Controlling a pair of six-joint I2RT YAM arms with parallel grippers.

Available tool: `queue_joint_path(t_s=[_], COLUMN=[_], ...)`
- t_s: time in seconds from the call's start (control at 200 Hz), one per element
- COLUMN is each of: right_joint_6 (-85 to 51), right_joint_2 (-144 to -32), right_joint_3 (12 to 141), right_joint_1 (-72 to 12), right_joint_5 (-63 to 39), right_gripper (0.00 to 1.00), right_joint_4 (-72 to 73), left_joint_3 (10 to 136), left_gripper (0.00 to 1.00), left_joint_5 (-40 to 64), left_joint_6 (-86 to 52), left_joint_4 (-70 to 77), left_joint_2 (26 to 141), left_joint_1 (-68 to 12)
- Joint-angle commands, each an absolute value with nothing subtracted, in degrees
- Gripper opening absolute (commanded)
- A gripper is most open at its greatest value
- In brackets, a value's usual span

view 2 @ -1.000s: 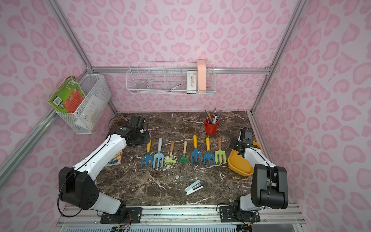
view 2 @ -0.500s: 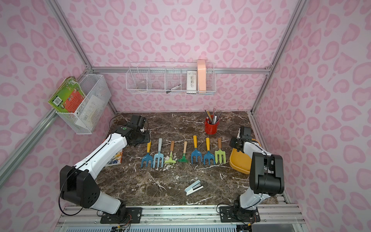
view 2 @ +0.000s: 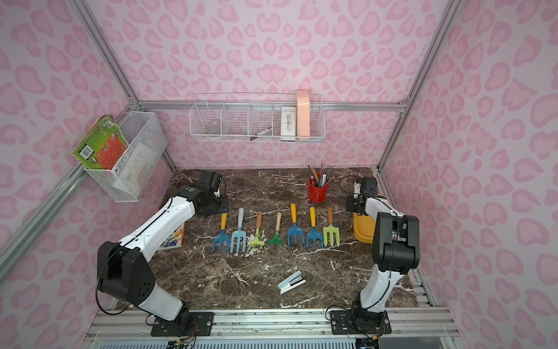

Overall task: Take the hand rake out of the storage box
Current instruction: Move the storage box to the center of the board.

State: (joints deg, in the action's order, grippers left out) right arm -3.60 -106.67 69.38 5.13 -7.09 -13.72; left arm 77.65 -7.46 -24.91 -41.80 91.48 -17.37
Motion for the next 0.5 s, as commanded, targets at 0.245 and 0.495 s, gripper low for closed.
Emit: queue_joint_path(t_s=[0.245,0.495], right_joint_6=[3.96,1.62], right_joint_2=[-110.51,-101.65], right_joint_3=[73.75,66.57], right_joint_1=[1.52,1.29], right_joint_5=[-8.88,-6.81], right_gripper=[0.22,0.49], right_joint_4=[-16.16,-12.66], left_joint_3=[77.69,77.97], left_gripper=[0.43,0.43], left_joint_5=[-9.48,-8.96], left_joint_6=[-22.86,-21.89], left_joint_4=[-41.47,-40.97], left_joint_2=[90.94,89.58], left_joint_1=[-17.01,-14.88])
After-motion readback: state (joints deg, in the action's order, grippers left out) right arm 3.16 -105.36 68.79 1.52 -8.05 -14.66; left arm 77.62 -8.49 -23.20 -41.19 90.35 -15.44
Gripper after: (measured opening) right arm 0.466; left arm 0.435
